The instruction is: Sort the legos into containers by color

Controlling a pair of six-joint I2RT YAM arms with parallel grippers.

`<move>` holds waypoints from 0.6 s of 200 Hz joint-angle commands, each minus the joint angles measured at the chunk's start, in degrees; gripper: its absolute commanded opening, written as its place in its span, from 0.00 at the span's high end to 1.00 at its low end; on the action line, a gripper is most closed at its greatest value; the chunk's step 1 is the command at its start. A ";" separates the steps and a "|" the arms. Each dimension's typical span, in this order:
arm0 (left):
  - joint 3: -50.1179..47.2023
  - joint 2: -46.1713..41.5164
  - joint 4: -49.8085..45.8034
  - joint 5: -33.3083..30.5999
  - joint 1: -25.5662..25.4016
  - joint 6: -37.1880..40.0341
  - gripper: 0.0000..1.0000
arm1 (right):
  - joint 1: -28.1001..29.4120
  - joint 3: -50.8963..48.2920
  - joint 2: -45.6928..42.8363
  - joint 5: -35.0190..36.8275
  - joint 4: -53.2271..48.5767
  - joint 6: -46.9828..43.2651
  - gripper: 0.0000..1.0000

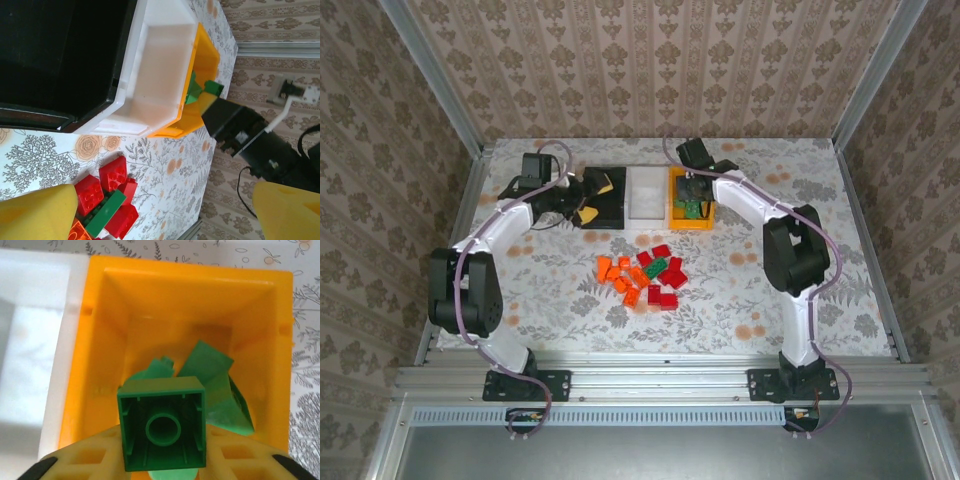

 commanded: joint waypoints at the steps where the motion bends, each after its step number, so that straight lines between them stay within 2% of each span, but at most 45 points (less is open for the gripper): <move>1: 1.30 -1.34 -1.44 -0.15 -0.01 2.19 0.07 | -0.59 4.92 1.25 -1.58 -5.54 -0.09 0.53; 17: 1.73 -1.60 -2.39 -0.90 -0.03 3.06 0.07 | -0.49 5.03 -0.08 -1.35 -5.51 -0.32 0.42; 29: 1.76 -1.79 -2.45 -0.70 -0.01 2.98 0.07 | -0.28 4.78 -1.82 -0.57 -5.76 -0.38 0.38; 50: 1.57 -2.44 -1.88 -0.38 -0.02 2.41 0.07 | 1.65 0.31 -7.70 0.85 -4.40 -0.28 0.39; 78: 1.16 -2.87 -1.67 -0.40 -0.57 1.75 0.07 | 8.95 -11.67 -16.45 3.09 -1.37 0.94 0.41; 120: 1.23 -2.67 -2.07 -0.72 -2.88 2.00 0.07 | 18.32 -26.39 -21.03 -1.27 2.62 8.17 0.39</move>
